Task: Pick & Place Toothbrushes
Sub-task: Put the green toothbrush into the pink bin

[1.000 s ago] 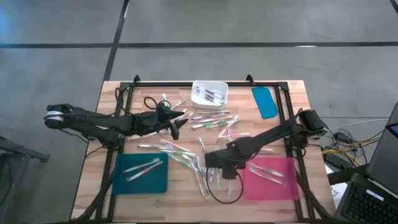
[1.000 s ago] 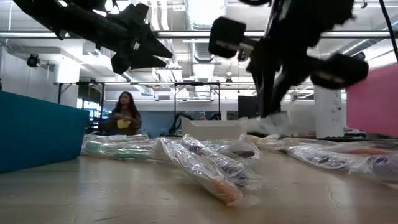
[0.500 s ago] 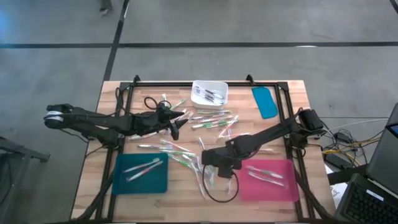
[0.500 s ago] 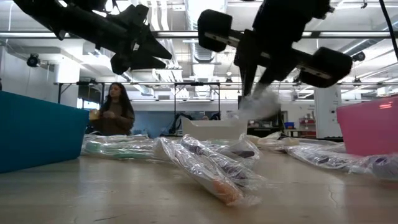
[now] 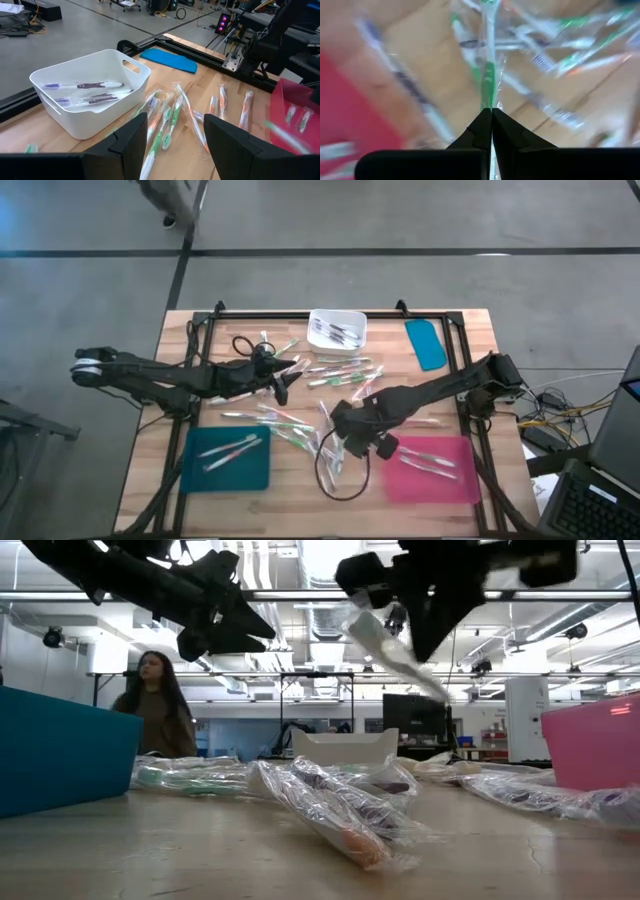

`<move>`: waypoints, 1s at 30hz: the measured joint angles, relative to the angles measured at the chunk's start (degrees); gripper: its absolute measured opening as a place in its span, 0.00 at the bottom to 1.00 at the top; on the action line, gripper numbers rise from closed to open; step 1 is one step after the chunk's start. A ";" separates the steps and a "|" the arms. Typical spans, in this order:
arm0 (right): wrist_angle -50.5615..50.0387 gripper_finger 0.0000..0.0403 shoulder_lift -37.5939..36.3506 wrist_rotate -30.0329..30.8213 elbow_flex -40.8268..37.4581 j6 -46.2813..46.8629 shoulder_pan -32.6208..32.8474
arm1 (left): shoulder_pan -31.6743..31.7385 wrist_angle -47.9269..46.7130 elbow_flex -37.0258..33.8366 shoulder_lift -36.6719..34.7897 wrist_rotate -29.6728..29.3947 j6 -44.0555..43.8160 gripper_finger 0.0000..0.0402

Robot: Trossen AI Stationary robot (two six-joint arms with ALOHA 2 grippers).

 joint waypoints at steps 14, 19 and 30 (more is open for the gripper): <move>-8.60 0.02 -2.21 -4.07 0.43 17.00 2.14 | 0.01 -0.39 0.00 0.00 0.00 0.00 0.50; -3.01 0.05 -0.20 -4.04 -1.29 8.71 2.19 | -0.01 -0.60 0.00 0.00 -0.01 0.00 0.50; -0.70 0.27 7.62 -3.94 -1.37 -2.77 2.32 | 0.01 -1.30 0.00 0.00 0.00 0.00 0.50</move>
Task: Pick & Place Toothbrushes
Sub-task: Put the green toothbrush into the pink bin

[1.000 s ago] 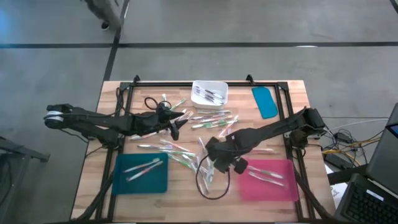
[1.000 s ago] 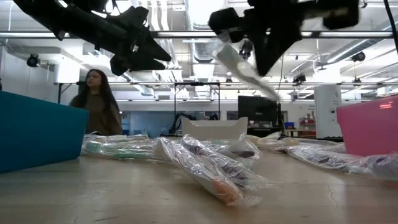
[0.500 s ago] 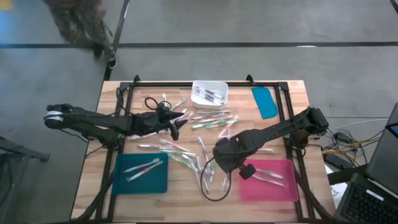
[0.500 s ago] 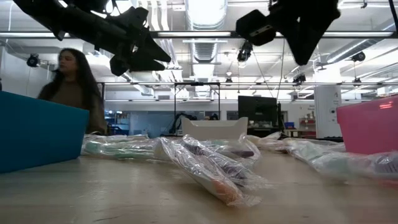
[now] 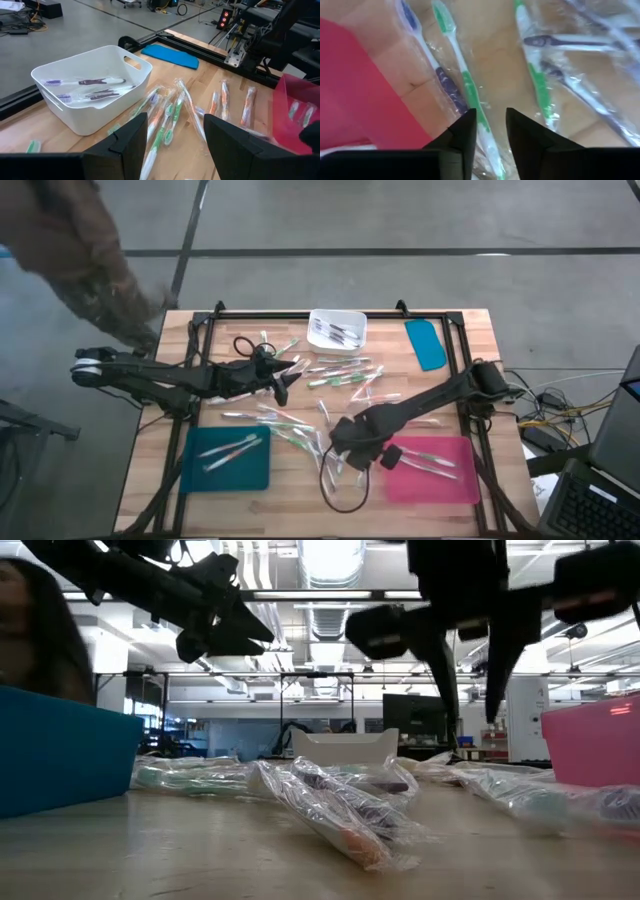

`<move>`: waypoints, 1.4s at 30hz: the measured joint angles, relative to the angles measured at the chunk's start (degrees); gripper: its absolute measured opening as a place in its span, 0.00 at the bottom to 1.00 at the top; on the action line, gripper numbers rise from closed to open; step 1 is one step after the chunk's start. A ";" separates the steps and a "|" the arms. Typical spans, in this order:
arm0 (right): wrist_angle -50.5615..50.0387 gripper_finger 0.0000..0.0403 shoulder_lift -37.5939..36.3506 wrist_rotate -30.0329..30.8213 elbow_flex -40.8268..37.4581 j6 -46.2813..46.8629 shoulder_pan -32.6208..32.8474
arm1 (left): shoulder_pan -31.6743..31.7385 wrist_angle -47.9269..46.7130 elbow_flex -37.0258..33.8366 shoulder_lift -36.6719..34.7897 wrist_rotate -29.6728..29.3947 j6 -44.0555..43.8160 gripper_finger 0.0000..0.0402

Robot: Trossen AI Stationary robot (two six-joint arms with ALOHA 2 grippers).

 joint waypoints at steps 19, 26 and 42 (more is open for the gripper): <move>-1.27 0.28 7.76 -0.13 0.02 -4.43 0.85 | -0.01 -0.61 0.00 0.00 0.00 0.00 0.50; -2.62 0.10 8.49 0.03 0.00 -4.38 0.79 | -0.02 -0.56 0.00 0.00 0.00 0.00 0.50; -2.71 0.29 8.37 -0.10 0.11 -4.50 0.81 | -0.02 -0.55 0.00 0.00 0.00 0.00 0.50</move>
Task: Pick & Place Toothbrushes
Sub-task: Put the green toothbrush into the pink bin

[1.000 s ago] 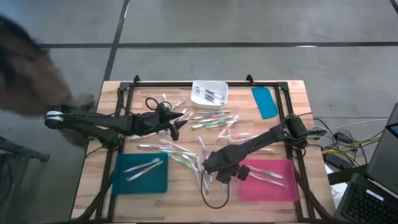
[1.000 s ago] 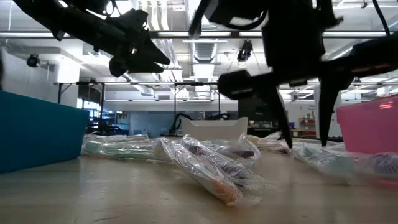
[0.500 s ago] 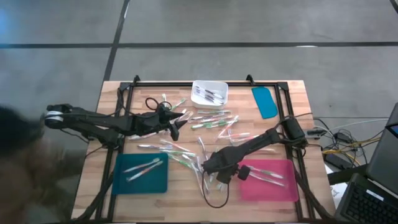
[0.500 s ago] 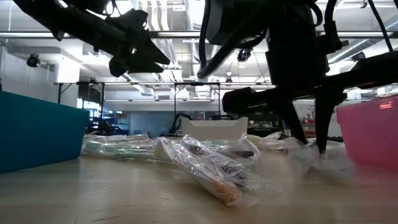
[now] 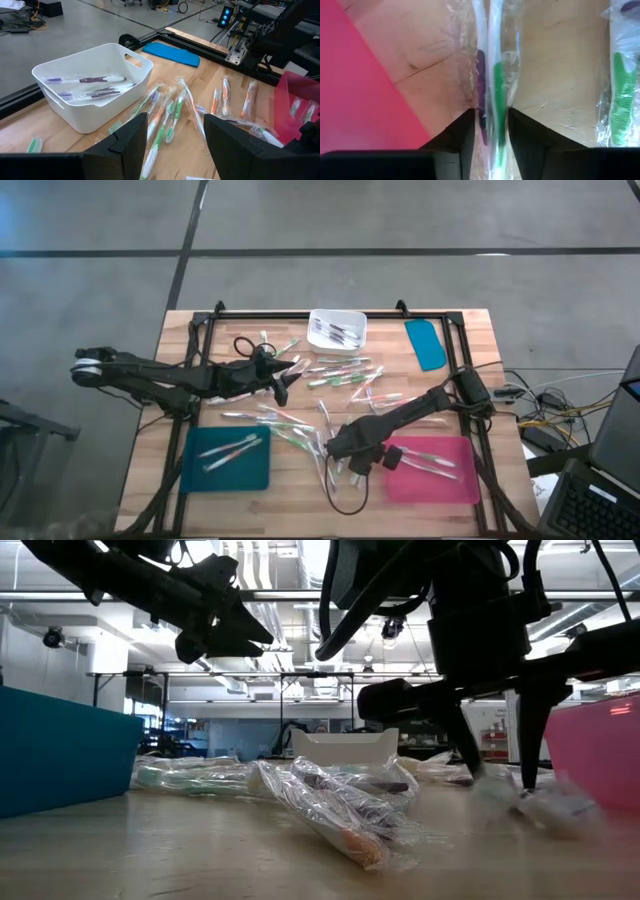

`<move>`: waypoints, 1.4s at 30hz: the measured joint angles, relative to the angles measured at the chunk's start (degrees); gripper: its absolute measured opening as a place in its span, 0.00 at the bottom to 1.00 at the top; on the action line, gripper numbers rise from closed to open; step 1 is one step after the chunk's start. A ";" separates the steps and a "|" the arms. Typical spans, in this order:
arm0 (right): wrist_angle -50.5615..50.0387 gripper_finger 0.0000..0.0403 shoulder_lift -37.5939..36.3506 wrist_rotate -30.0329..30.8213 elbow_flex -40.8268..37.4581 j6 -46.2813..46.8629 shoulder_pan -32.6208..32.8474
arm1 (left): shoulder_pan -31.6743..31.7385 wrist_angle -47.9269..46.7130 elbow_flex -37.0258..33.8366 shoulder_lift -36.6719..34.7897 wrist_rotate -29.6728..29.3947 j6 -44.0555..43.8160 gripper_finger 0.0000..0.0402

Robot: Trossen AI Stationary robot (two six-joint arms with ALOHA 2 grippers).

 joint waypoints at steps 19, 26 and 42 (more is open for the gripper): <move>-1.82 0.12 -0.28 0.06 0.83 -0.19 -0.02 | 0.00 0.02 0.00 0.00 0.00 0.00 0.50; -1.93 0.04 -0.42 0.06 0.92 -0.54 -0.04 | 0.00 0.00 0.00 0.00 0.00 0.00 0.50; -3.99 0.04 -0.37 0.19 4.94 -1.65 -0.04 | 0.00 0.02 0.00 0.00 -0.02 0.00 0.50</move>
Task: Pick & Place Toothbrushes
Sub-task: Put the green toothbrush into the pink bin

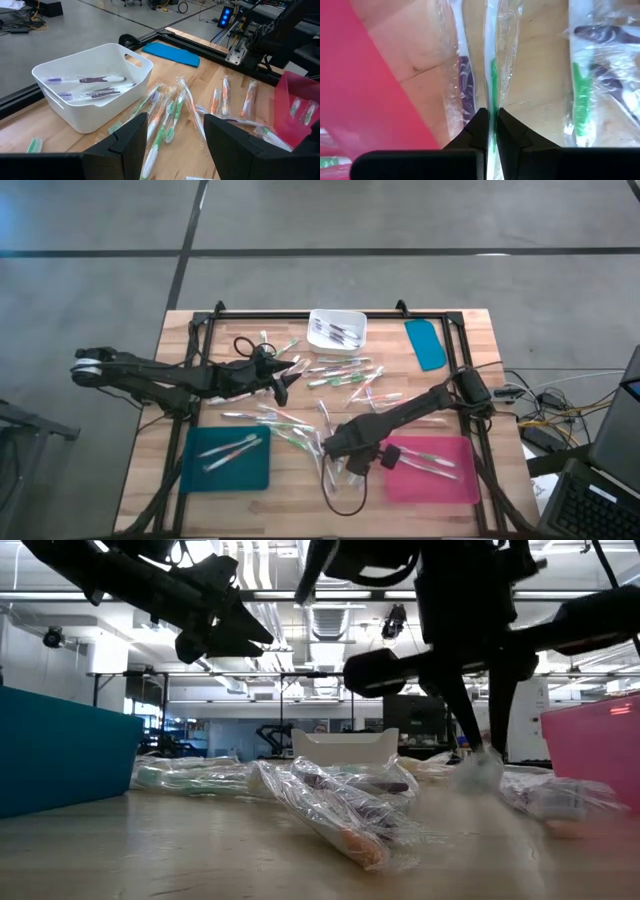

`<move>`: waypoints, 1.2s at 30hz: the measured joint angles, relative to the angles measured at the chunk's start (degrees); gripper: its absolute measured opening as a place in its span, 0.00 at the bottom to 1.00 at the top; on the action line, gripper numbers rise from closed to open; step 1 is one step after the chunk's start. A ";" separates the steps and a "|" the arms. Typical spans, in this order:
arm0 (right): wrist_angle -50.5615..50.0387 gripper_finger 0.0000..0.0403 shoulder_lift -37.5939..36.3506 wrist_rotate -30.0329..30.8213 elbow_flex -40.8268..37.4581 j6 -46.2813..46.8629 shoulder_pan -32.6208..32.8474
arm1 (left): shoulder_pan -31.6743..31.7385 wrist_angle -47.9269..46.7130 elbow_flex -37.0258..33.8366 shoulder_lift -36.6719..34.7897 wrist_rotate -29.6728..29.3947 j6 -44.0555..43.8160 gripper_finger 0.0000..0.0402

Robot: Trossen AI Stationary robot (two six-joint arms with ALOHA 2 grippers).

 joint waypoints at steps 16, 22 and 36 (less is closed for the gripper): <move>-8.18 0.03 -5.57 0.42 10.51 14.57 -0.09 | 0.01 -0.31 0.00 0.00 0.00 0.00 0.50; -9.59 0.03 -11.92 0.40 11.38 25.30 -0.07 | 0.02 -0.79 0.00 0.00 0.02 0.00 0.50; -15.86 0.03 -25.35 4.35 11.23 55.41 6.15 | 0.00 -1.29 0.00 0.00 0.00 0.00 0.50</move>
